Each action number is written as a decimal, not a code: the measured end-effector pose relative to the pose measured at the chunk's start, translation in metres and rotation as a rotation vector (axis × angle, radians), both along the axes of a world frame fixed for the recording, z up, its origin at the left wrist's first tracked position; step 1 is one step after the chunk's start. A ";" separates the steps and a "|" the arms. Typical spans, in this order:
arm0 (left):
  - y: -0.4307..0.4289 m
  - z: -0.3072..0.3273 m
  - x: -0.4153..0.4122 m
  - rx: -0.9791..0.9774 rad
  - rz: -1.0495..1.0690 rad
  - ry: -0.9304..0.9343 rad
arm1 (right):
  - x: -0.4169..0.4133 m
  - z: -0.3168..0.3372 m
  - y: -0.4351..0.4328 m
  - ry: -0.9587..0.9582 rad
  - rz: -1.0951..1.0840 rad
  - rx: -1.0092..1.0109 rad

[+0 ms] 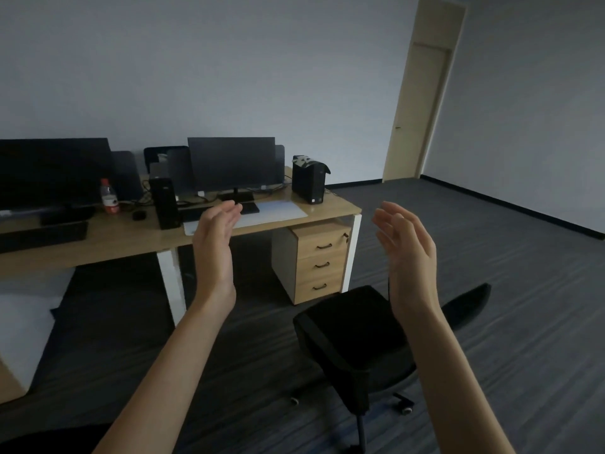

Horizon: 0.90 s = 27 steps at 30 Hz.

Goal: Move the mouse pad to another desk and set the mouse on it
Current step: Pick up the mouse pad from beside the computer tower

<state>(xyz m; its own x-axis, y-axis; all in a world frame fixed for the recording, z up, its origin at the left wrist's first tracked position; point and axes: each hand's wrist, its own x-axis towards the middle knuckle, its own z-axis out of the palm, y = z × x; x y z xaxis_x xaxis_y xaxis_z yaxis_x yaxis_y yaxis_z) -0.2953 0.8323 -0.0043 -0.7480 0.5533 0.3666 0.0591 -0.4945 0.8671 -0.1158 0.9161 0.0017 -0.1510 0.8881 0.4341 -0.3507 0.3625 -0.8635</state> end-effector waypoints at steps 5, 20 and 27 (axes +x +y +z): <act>0.104 -0.014 -0.066 0.013 -0.004 -0.003 | -0.066 -0.014 0.106 0.010 -0.009 -0.023; 0.406 -0.016 -0.285 -0.063 -0.055 -0.013 | -0.280 -0.030 0.401 0.034 -0.075 -0.096; 0.545 -0.031 -0.375 -0.042 -0.106 0.017 | -0.364 -0.042 0.541 0.064 -0.104 -0.091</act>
